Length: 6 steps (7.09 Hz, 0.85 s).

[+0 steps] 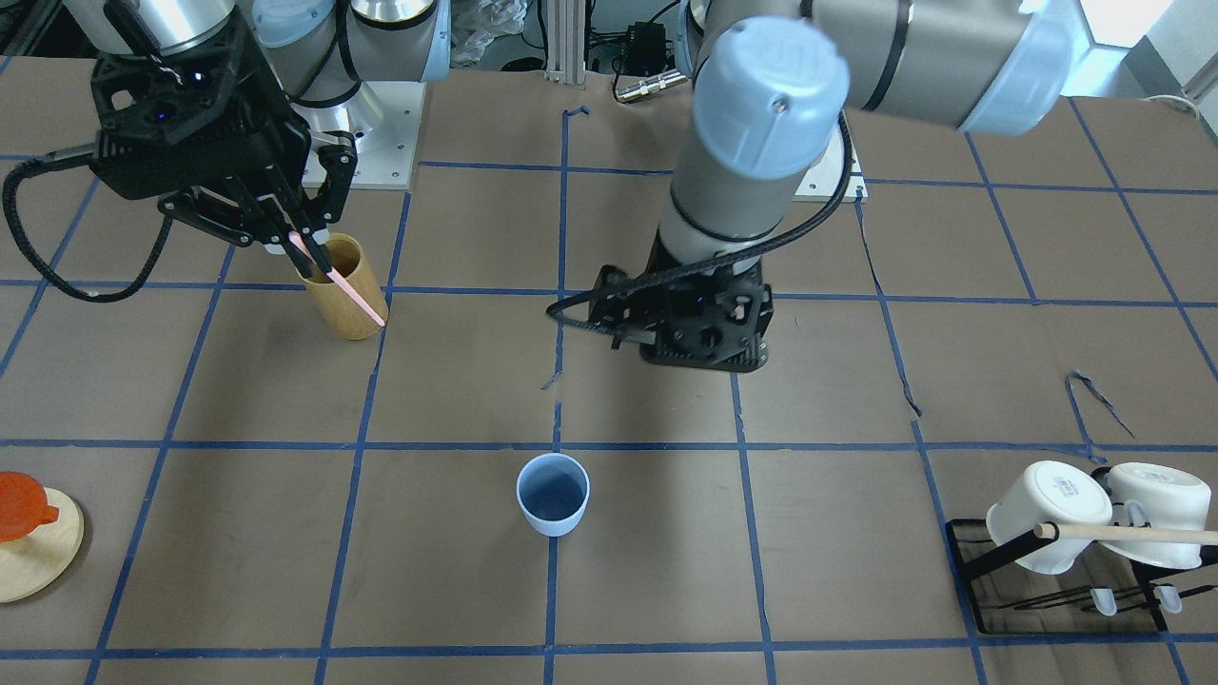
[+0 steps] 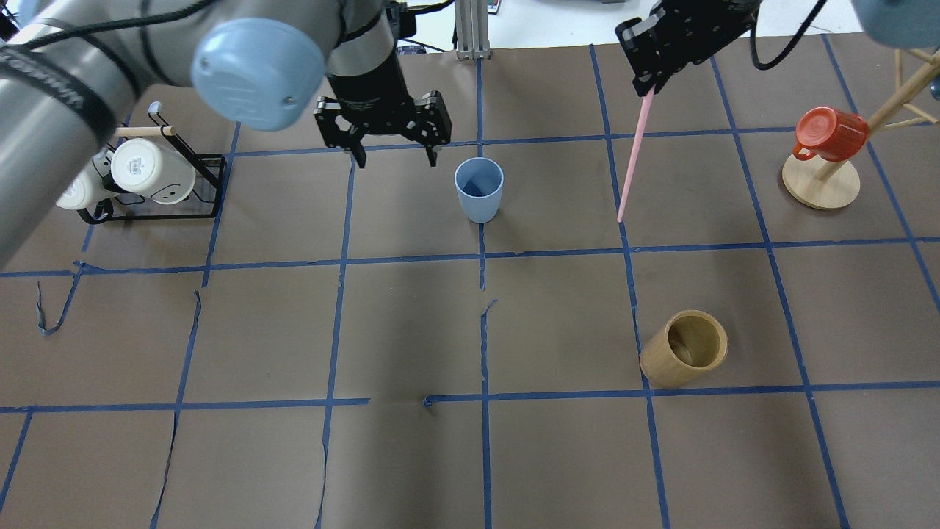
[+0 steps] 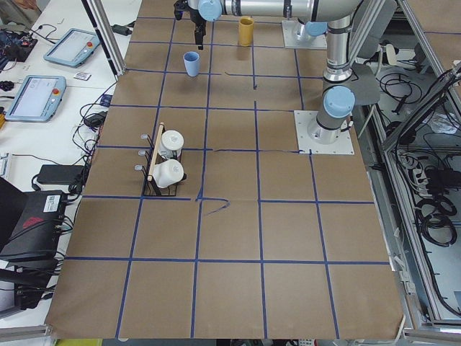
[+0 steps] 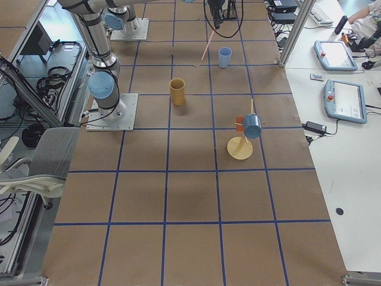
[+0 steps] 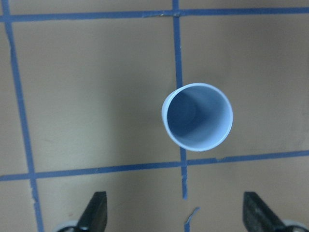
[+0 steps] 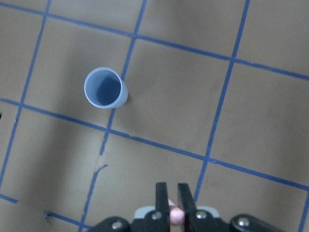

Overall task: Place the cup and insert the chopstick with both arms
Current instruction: 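Release the blue cup with left gripper while right moves the chopstick over it, then lower the pink chopstick into the blue cup with the right gripper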

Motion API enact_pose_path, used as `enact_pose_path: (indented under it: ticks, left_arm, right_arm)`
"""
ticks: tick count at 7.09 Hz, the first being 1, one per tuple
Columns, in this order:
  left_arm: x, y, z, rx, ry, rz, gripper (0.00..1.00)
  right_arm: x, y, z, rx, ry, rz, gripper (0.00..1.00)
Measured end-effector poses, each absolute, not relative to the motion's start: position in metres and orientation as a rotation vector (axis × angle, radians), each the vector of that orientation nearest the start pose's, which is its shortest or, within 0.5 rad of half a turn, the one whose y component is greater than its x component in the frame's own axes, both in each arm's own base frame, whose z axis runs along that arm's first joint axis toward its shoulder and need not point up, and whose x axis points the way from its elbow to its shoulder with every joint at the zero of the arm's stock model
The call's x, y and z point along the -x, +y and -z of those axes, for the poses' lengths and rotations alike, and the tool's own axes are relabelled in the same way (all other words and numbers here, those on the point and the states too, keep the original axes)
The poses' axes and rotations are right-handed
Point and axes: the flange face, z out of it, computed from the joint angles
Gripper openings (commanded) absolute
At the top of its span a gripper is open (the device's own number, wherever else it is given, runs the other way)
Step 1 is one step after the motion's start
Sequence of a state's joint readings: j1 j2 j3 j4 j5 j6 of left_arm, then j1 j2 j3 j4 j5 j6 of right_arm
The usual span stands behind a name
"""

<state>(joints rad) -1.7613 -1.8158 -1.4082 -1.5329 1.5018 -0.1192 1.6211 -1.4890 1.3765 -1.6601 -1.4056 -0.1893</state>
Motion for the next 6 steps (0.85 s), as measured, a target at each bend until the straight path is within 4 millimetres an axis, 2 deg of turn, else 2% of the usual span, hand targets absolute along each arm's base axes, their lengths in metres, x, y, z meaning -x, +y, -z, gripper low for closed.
enact_pose_path:
  ticks: [1,2,3,4,6]
  left_arm:
    - [0.222,-0.526,-0.463,-0.094,3.195,-0.119,1.00]
    - [0.201,-0.505,-0.477,-0.048,3.197,-0.112,1.00]
    - [0.177,-0.493,-0.486,0.008,3.201,-0.083,1.00]
    - [0.159,-0.491,-0.493,0.039,3.204,-0.046,1.00]
    - [0.147,-0.494,-0.499,0.019,3.207,0.014,1.00]
  right_arm:
    - [-0.205,-0.547,-0.546,0.335,2.906,0.392,0.00]
    - [-0.243,-0.558,-0.530,0.340,2.883,0.440,0.00]
    - [-0.280,-0.567,-0.509,0.341,2.879,0.490,0.00]
    - [-0.305,-0.571,-0.494,0.345,2.884,0.525,0.00]
    - [-0.321,-0.575,-0.473,0.353,2.896,0.522,0.00]
